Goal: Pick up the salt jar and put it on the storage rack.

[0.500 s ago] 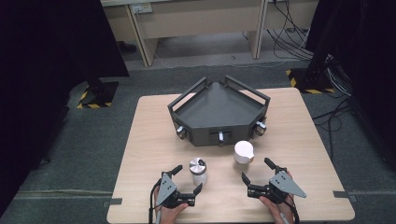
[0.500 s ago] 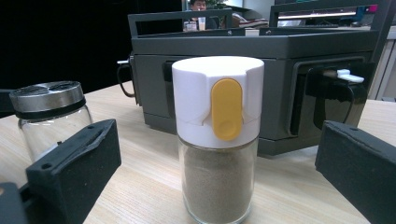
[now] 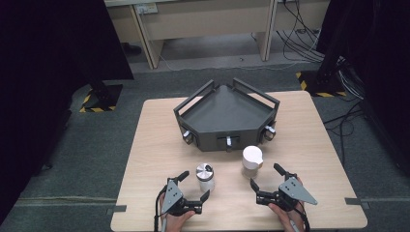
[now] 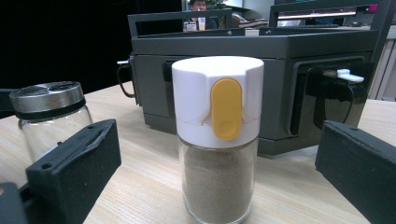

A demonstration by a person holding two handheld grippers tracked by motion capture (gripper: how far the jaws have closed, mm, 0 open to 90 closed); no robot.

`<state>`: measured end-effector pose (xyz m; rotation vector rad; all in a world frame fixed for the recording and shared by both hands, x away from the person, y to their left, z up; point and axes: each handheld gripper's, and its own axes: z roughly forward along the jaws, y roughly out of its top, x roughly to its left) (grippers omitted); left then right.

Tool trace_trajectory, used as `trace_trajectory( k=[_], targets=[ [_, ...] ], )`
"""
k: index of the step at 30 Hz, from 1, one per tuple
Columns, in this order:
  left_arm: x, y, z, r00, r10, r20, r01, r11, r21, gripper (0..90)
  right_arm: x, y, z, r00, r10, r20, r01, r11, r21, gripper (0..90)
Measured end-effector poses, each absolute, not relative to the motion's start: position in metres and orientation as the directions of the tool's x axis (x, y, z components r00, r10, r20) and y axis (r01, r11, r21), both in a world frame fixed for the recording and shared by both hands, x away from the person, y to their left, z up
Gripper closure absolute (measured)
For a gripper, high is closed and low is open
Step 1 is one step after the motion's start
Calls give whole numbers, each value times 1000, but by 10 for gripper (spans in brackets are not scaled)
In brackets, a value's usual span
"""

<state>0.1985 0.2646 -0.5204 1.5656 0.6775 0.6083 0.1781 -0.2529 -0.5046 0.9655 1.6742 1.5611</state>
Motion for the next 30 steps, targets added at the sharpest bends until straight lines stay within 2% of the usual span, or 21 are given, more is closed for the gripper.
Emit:
trace_trajectory(
  k=[30],
  targets=[
    [198,263,-522,694,720,-6,68,-57,996,3,178,-253,-505,-519,854,26,84,21,996,3]
  ],
)
